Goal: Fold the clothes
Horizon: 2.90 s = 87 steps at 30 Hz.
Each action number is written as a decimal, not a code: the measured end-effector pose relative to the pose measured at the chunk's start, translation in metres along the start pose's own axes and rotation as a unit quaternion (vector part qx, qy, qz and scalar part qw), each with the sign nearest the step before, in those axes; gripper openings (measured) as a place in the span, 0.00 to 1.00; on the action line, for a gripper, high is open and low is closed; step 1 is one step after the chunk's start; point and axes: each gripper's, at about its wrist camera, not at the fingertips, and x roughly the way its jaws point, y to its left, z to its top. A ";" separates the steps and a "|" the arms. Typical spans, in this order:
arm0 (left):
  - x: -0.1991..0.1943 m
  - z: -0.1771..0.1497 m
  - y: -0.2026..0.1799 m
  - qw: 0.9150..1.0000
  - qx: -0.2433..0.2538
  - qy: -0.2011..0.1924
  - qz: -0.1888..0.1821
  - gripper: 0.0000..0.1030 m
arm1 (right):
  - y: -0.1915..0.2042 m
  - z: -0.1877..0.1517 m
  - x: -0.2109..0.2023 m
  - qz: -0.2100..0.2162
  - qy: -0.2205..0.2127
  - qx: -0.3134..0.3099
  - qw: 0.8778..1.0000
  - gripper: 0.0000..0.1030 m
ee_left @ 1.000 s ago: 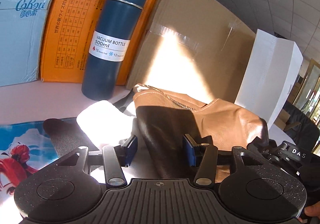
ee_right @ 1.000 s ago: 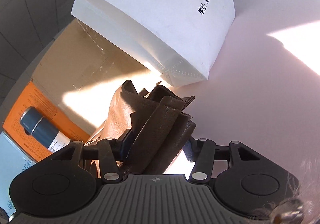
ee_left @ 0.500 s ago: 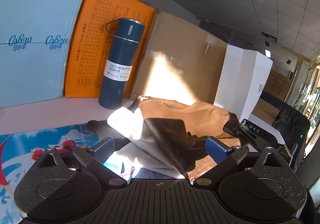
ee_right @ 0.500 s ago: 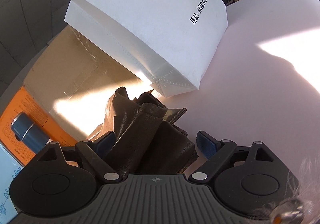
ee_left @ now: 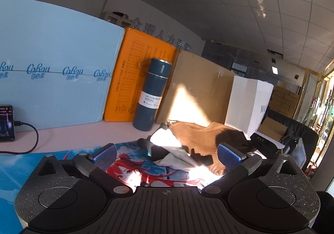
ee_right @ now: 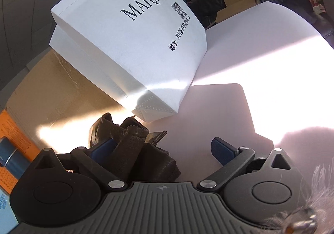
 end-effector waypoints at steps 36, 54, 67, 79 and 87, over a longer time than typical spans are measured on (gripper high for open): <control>-0.002 -0.042 -0.014 0.970 0.177 -0.138 0.090 1.00 | 0.100 -0.151 -0.182 -0.040 -0.171 -0.257 0.950 1.00; 0.001 -0.039 -0.009 0.972 0.166 -0.135 0.096 1.00 | 0.100 -0.150 -0.182 -0.032 -0.167 -0.249 0.953 1.00; 0.003 -0.039 -0.013 0.971 0.174 -0.131 0.098 1.00 | 0.099 -0.150 -0.183 -0.033 -0.169 -0.248 0.953 1.00; 0.002 -0.039 -0.014 0.971 0.174 -0.130 0.099 1.00 | 0.099 -0.150 -0.182 -0.034 -0.167 -0.246 0.954 1.00; 0.002 -0.039 -0.014 0.971 0.175 -0.129 0.099 1.00 | 0.098 -0.150 -0.182 -0.033 -0.166 -0.246 0.954 1.00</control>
